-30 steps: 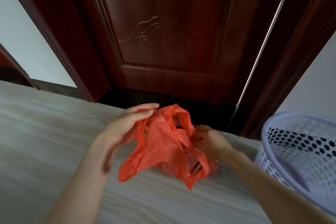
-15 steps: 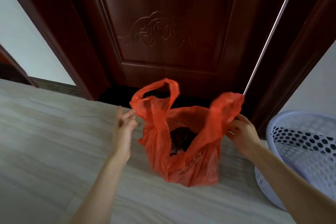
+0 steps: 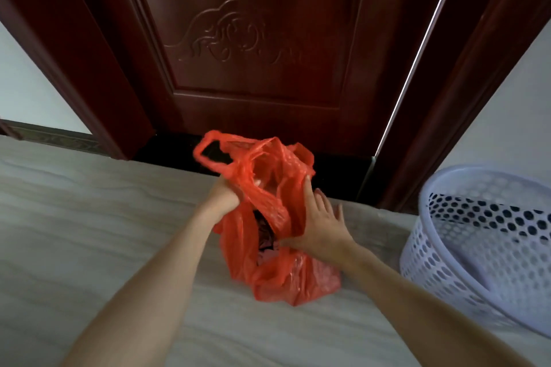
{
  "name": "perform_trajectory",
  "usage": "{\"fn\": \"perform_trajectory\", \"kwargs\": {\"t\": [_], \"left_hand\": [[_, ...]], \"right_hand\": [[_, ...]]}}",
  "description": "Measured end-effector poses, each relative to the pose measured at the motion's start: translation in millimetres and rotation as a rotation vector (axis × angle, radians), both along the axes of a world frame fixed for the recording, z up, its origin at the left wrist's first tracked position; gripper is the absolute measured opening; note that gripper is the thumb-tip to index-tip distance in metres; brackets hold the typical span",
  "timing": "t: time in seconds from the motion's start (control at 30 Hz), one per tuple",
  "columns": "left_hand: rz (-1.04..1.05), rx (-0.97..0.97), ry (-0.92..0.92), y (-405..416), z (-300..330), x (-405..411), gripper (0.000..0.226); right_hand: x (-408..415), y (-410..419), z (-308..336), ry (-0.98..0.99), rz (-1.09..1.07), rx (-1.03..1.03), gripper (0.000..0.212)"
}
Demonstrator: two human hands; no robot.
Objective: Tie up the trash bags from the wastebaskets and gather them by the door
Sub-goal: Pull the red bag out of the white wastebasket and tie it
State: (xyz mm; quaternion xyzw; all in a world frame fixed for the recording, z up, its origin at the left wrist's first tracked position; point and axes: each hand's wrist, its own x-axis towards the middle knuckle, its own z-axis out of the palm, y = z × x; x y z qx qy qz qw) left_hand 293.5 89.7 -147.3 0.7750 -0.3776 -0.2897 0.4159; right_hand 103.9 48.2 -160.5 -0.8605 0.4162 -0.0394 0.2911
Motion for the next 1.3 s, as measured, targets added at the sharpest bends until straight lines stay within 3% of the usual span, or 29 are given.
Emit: {"fn": "perform_trajectory", "kwargs": {"t": [0.03,0.1,0.13,0.17,0.27,0.3,0.37,0.5,0.57,0.67,0.7,0.73,0.8,0.87,0.9,1.0,1.07,1.17,1.23,1.3], "left_hand": [[-0.029,0.107,-0.094,2,3,-6,0.026],[0.050,0.171,-0.167,9,1,-15,0.027],[0.144,0.123,-0.092,12,3,-18,0.034],[0.247,0.031,0.069,16,3,-18,0.041],[0.447,-0.337,0.700,28,3,-10,0.034],[0.488,-0.439,0.802,32,2,-4,0.030],[0.606,-0.476,0.845,40,2,3,0.030],[0.748,-0.299,0.585,45,-13,3,0.025],[0.580,-0.338,0.707,50,-16,5,0.025],[0.176,-0.494,1.082,65,-13,8,0.011],[0.074,-0.466,1.098,70,-15,7,0.031],[-0.029,-0.382,1.035,72,-18,5,0.052],[-0.091,-0.129,0.640,71,-24,-3,0.075],[-0.071,0.100,0.191,64,-32,-9,0.065],[-0.065,0.125,0.064,60,-35,-10,0.056],[-0.042,-0.006,-0.084,46,-38,-12,0.029],[0.098,-0.079,0.062,37,-33,-18,0.013],[0.256,-0.156,0.603,27,-30,-31,0.010],[0.350,-0.190,0.887,29,-29,-35,0.015],[0.443,-0.260,1.017,33,-26,-32,0.023]], "right_hand": [[2,-4,-3,-0.037,-0.061,0.000,0.105],[-1,-13,-9,-0.245,-0.226,0.051,0.049],[-5,-18,-10,-0.365,-0.304,0.087,0.020],[-10,-24,-12,-0.495,-0.380,0.135,0.006],[-32,-46,-14,-0.714,-0.685,0.242,0.020],[-41,-52,-15,-0.723,-0.767,0.242,0.022],[-57,-62,-21,-0.699,-0.848,0.242,0.028],[-58,-65,-26,-0.684,-0.969,0.445,0.032],[-53,-64,-21,-0.686,-1.043,0.545,0.026],[-51,-64,-19,-0.758,-1.105,0.656,0.025],[-51,-64,-19,-0.817,-1.111,0.733,0.030],[-51,-64,-18,-0.897,-1.102,0.821,0.035],[-52,-63,-16,-1.011,-1.037,0.961,0.040],[-52,-62,-14,-1.009,-0.958,1.029,0.042],[-52,-61,-14,-0.988,-0.923,1.036,0.042],[-56,-59,-15,-0.971,-0.857,0.911,0.025],[-59,-60,-16,-0.884,-0.856,0.701,0.016],[-63,-64,-22,-0.736,-0.923,0.499,0.024],[-67,-67,-28,-0.605,-0.996,0.462,0.028],[-71,-64,-35,-0.478,-1.015,0.585,0.032]]}}
